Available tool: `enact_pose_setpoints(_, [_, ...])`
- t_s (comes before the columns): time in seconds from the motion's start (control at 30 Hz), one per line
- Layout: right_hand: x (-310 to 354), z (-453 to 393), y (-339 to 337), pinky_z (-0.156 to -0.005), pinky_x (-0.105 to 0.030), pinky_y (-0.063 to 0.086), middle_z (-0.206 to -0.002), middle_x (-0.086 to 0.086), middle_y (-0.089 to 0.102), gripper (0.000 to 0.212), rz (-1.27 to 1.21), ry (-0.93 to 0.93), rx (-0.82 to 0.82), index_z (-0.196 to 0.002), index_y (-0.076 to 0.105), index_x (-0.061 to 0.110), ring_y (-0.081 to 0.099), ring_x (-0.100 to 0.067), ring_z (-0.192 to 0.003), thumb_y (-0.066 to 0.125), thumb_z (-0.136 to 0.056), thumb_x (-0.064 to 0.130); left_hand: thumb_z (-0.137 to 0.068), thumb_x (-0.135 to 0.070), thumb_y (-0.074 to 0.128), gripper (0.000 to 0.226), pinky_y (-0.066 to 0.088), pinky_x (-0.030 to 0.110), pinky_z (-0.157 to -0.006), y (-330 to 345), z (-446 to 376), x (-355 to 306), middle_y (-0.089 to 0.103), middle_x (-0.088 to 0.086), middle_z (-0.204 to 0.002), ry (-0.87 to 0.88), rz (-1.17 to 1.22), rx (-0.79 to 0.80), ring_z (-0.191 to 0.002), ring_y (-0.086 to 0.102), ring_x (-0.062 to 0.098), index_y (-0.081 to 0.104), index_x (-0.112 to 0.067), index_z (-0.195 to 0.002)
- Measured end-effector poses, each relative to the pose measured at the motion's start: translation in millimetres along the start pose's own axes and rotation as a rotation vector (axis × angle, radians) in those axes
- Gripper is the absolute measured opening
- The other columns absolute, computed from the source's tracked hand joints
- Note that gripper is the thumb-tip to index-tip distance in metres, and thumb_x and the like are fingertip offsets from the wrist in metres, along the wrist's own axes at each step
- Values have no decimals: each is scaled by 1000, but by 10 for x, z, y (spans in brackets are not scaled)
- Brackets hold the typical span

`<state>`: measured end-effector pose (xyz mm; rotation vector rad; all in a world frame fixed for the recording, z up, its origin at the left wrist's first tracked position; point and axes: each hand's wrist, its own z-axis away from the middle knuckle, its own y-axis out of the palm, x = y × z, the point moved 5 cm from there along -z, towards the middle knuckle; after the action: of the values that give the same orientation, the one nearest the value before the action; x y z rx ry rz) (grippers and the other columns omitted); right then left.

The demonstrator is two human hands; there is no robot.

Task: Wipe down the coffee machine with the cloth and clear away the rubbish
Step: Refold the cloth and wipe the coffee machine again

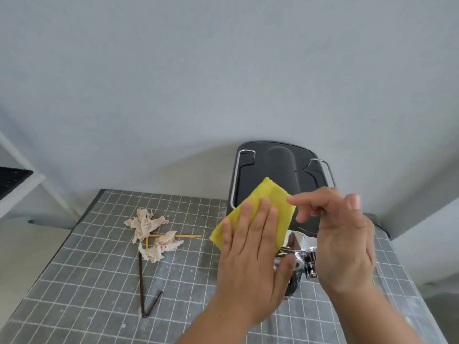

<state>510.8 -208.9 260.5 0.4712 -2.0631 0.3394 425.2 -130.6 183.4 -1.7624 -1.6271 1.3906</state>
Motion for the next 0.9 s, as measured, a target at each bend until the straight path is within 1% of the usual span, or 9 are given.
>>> enact_pose_setpoints(0.1, [53, 0, -195, -74, -28, 38, -69, 0, 56, 55, 153, 0, -35, -81, 73, 26, 52, -20, -78, 25, -98, 47, -98, -59, 11, 76, 3, 40, -118, -156, -280, -63, 26, 9, -158, -3, -179, 211, -148, 16, 26, 31, -7, -149])
enact_pose_setpoints(0.2, [-64, -117, -368, -84, -27, 39, -84, 14, 58, 31, 588, 70, -42, -94, 70, 33, 44, -13, -92, 39, -96, 32, -94, -61, 4, 77, -5, 36, -120, -241, -623, -46, 2, 5, -162, -52, -289, 414, -150, 2, 20, 5, -13, -154])
enact_pose_setpoints(0.27, [-254, -220, -477, -96, -32, 35, -107, 6, 56, 26, 805, 196, -31, -112, 67, 28, 39, -21, -105, 46, -96, 25, -96, -58, 6, 73, -2, 38, -121, -199, -840, 33, -8, 3, -162, -87, -305, 533, -149, -3, 19, -5, -15, -154])
enact_pose_setpoints(0.37, [-544, -359, -515, -102, -35, 26, -129, -8, 47, 39, 1040, 339, 83, -134, 53, 22, 38, -32, -114, 44, -97, 27, -99, -55, 12, 70, -3, 41, -121, 0, -1132, 141, -19, 4, -160, -102, -231, 616, -148, -12, 21, -12, -17, -152])
enact_pose_setpoints(0.5, [-629, -505, -470, -101, -37, 25, -128, -18, 46, 48, 991, 399, 70, -144, 38, 12, 42, -37, -113, 38, -97, 17, -101, -50, 18, 66, -3, 46, -120, 225, -1481, 138, -23, 4, -159, -111, -145, 646, -148, -17, 24, -9, -20, -153])
enact_pose_setpoints(0.6, [-607, -522, -487, -94, -38, 30, -112, -21, 60, 40, 1020, 404, 52, -131, 51, 2, 50, -38, -103, 35, -94, 6, -101, -47, 21, 62, -1, 48, -118, 321, -1656, 34, -18, 7, -161, -77, -221, 660, -147, -15, 30, 1, -22, -155])
enact_pose_setpoints(0.67, [-587, -513, -512, -92, -40, 34, -103, -22, 65, 37, 1019, 393, 16, -122, 57, -1, 53, -39, -97, 35, -93, 3, -101, -46, 21, 61, -2, 50, -119, 345, -1624, -68, -12, 6, -162, 32, -300, 664, -147, -14, 32, 6, -22, -154])
enact_pose_setpoints(0.77, [-588, -494, -530, -88, -39, 35, -98, -19, 67, 37, 997, 380, -12, -121, 59, 2, 53, -38, -90, 34, -94, 4, -101, -47, 21, 60, -3, 48, -119, 277, -1416, -72, -8, -2, -162, 146, -277, 688, -147, -17, 26, 5, -24, -154])
enact_pose_setpoints(0.9, [-608, -494, -541, -81, -39, 38, -95, -17, 66, 40, 960, 378, -54, -127, 57, 8, 48, -35, -85, 34, -95, 6, -102, -45, 21, 59, -3, 45, -118, 197, -1506, -22, -9, -8, -162, 68, -298, 682, -148, -12, 21, 4, -25, -154])
